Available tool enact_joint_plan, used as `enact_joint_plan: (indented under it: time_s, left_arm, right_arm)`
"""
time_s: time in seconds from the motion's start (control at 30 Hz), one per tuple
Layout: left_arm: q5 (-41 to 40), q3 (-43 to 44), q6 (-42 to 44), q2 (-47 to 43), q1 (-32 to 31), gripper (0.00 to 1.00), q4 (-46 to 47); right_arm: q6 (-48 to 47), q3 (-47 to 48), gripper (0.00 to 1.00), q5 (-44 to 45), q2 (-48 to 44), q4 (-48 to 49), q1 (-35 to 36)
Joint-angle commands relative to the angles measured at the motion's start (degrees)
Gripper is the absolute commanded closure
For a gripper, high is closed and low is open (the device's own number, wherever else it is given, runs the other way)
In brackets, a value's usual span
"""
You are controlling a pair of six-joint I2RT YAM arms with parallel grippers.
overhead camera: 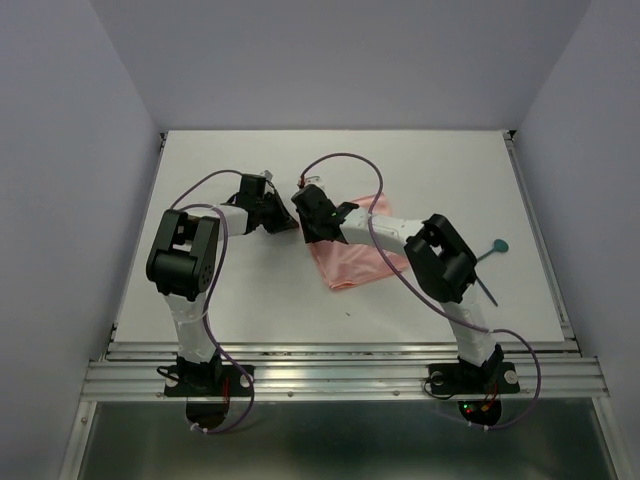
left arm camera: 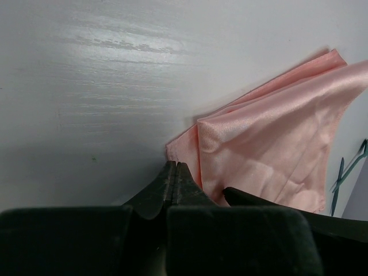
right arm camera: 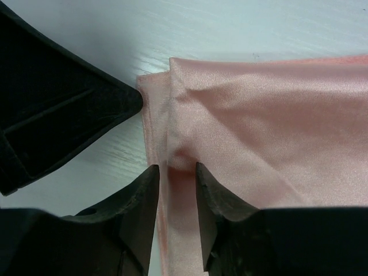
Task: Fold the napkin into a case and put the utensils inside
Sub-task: Smooth out the lower triangle-folded napkin at the center of the board.
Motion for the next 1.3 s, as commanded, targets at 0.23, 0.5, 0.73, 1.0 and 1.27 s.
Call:
enact_joint_plan:
  time_s: [0.23, 0.5, 0.73, 1.0, 1.27]
  left_arm:
    - [1.65, 2.62, 0.63, 1.51, -0.13, 1.0, 1.42]
    - [1.73, 2.62, 0.8, 3.36, -0.13, 1.0, 1.16]
    - [0.94, 2.27, 0.89, 3.19, -0.13, 1.0, 1.07]
    - [0.94, 2.01, 1.16, 3.45, -0.13, 1.0, 0.98]
    - [0.94, 1.83, 1.24, 3.45, -0.13, 1.0, 0.98]
  right_arm:
    - [-0.75, 3.91, 0.95, 1.4, 0.52, 0.13, 0.46]
    - [-1.01, 4.35, 0.99, -0.44, -0.89, 0.22, 0.46]
    - [-1.19, 3.65, 0.99, -0.98, -2.38, 0.92, 0.46]
    - [-1.27, 3.74, 0.99, -1.59, -3.17, 2.06, 0.99]
    - [-1.54, 5.05, 0.99, -2.47, -2.65, 2.68, 2.04]
